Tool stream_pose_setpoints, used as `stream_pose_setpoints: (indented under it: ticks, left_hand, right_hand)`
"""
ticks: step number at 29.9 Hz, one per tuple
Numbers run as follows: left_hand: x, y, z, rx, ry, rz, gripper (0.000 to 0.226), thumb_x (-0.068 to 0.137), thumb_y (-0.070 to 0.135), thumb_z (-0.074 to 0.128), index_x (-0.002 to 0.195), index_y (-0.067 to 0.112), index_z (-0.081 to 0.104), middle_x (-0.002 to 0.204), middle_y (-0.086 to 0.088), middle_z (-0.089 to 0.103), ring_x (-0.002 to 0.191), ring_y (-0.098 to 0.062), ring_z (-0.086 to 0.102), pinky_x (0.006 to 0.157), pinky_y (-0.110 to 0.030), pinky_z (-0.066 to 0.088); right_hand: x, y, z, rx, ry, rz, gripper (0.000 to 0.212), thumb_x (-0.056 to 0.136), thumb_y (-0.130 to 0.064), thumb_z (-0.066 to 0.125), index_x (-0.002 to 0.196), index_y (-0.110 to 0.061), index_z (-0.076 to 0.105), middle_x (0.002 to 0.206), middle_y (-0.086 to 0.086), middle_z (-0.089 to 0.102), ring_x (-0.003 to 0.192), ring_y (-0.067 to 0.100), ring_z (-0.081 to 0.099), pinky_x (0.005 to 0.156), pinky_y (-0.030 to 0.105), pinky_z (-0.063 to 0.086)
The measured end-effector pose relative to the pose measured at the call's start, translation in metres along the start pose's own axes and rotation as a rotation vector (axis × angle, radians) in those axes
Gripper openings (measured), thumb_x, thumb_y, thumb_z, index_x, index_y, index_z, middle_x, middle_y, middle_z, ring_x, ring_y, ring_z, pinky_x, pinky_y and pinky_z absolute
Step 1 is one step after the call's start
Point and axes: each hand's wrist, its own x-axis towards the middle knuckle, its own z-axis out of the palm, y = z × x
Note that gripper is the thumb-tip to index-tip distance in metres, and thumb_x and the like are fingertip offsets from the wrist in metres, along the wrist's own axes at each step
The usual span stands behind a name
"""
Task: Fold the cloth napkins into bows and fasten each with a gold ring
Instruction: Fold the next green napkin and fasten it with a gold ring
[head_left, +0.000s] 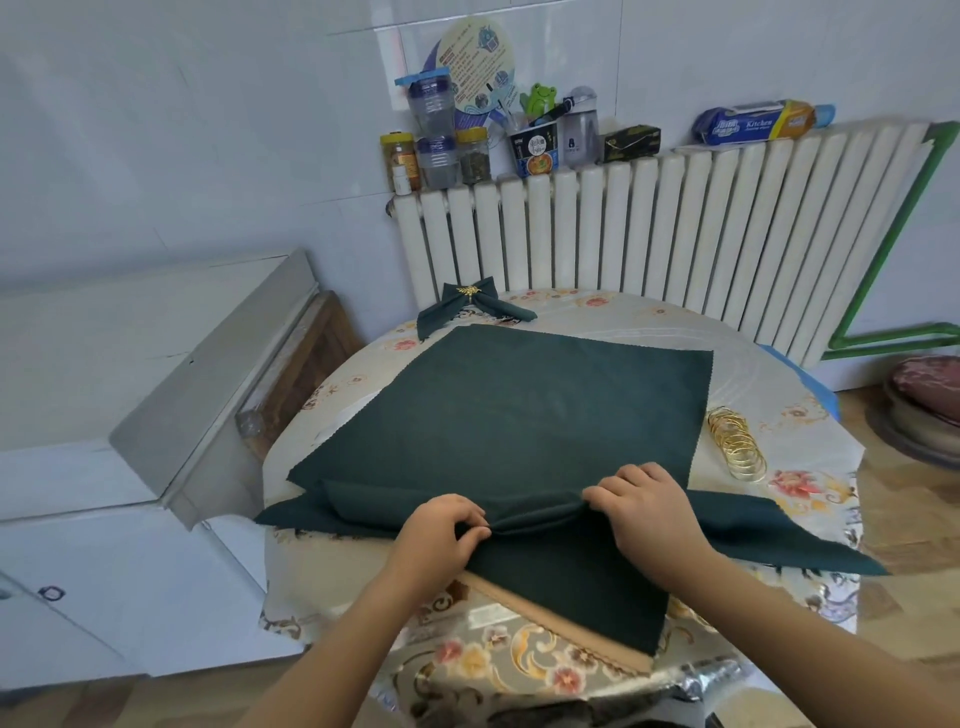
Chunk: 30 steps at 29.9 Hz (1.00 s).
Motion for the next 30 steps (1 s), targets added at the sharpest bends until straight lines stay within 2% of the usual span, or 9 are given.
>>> stream_pose_setpoints:
  ticks: [3, 6, 8, 10, 12, 17, 21, 25, 30]
  left_hand:
    - [-0.01, 0.009, 0.004, 0.037, -0.038, 0.048, 0.008, 0.086, 0.024, 0.066, 0.084, 0.019, 0.073, 0.099, 0.014, 0.065, 0.098, -0.002, 0.055, 0.09, -0.018, 0.041]
    - [-0.019, 0.017, 0.009, 0.048, -0.054, 0.083, 0.006, 0.084, 0.027, 0.067, 0.081, 0.023, 0.071, 0.1, 0.018, 0.061, 0.1, 0.001, 0.051, 0.094, -0.022, 0.04]
    - [-0.026, 0.021, 0.013, 0.052, -0.062, 0.101, 0.006, 0.084, 0.03, 0.067, 0.078, 0.028, 0.066, 0.104, 0.022, 0.055, 0.104, 0.003, 0.048, 0.099, -0.022, 0.036]
    - [-0.031, 0.021, 0.017, 0.021, -0.077, 0.081, 0.012, 0.085, 0.033, 0.064, 0.074, 0.031, 0.059, 0.111, 0.022, 0.052, 0.112, 0.002, 0.045, 0.104, -0.024, 0.031]
    - [-0.031, 0.022, 0.021, -0.067, -0.066, 0.006, 0.019, 0.088, 0.036, 0.06, 0.07, 0.033, 0.054, 0.116, 0.021, 0.052, 0.116, -0.003, 0.046, 0.105, -0.03, 0.034]
    - [-0.028, 0.029, 0.026, -0.125, -0.071, -0.109, 0.019, 0.089, 0.028, 0.062, 0.073, 0.033, 0.052, 0.116, 0.017, 0.05, 0.116, -0.006, 0.045, 0.105, -0.033, 0.035]
    - [-0.025, 0.028, 0.021, -0.046, -0.085, -0.115, 0.009, 0.091, 0.019, 0.057, 0.095, 0.027, 0.055, 0.12, 0.011, 0.049, 0.121, -0.007, 0.043, 0.105, -0.023, 0.027]
    - [-0.018, 0.018, 0.0, 0.126, -0.14, -0.223, 0.04, 0.089, 0.035, 0.06, 0.125, 0.03, 0.043, 0.125, 0.011, 0.045, 0.122, -0.01, 0.038, 0.11, -0.03, 0.018]
    - [0.014, 0.022, -0.025, 0.407, -0.41, -0.31, 0.055, 0.076, 0.056, 0.067, 0.122, 0.034, 0.047, 0.124, 0.004, 0.05, 0.12, -0.018, 0.042, 0.099, -0.036, 0.026]
  right_hand:
    - [-0.019, 0.0, -0.004, 0.032, 0.001, 0.036, 0.037, 0.044, -0.008, 0.088, 0.075, -0.023, 0.073, 0.068, -0.008, 0.068, 0.061, 0.017, 0.062, 0.056, 0.026, 0.047]
    - [-0.033, 0.003, -0.006, 0.06, 0.007, 0.057, 0.031, 0.048, -0.008, 0.086, 0.073, -0.021, 0.072, 0.068, -0.007, 0.068, 0.061, 0.019, 0.062, 0.055, 0.027, 0.048]
    - [-0.042, 0.0, -0.009, 0.077, -0.021, 0.066, 0.008, 0.064, -0.017, 0.073, 0.071, -0.021, 0.069, 0.068, -0.007, 0.066, 0.063, 0.019, 0.062, 0.056, 0.027, 0.048]
    - [-0.046, -0.007, -0.012, 0.138, -0.074, 0.114, 0.019, 0.071, -0.028, 0.048, 0.067, -0.022, 0.066, 0.068, -0.008, 0.063, 0.065, 0.017, 0.06, 0.056, 0.027, 0.048]
    - [-0.042, -0.018, -0.014, 0.247, -0.101, 0.181, 0.026, 0.072, -0.031, 0.041, 0.067, -0.021, 0.065, 0.069, -0.009, 0.061, 0.067, 0.015, 0.059, 0.058, 0.026, 0.049]
    - [-0.012, -0.049, -0.005, 0.532, -0.25, 0.266, 0.018, 0.091, -0.029, 0.053, 0.099, -0.02, 0.067, 0.097, -0.007, 0.058, 0.096, 0.011, 0.049, 0.086, 0.024, 0.042]
    - [0.009, -0.065, 0.003, 0.701, -0.291, 0.385, 0.014, 0.087, -0.029, 0.063, 0.1, -0.025, 0.066, 0.086, -0.016, 0.048, 0.091, 0.006, 0.045, 0.076, 0.016, 0.035]
    - [0.018, -0.066, 0.007, 0.694, -0.389, 0.443, 0.027, 0.082, -0.039, 0.068, 0.108, -0.036, 0.063, 0.085, -0.012, 0.046, 0.09, 0.009, 0.046, 0.074, 0.022, 0.038]
    - [0.025, -0.063, 0.005, 0.714, -0.51, 0.452, 0.03, 0.081, -0.042, 0.069, 0.11, -0.042, 0.063, 0.089, -0.009, 0.044, 0.095, 0.011, 0.046, 0.083, 0.026, 0.042]
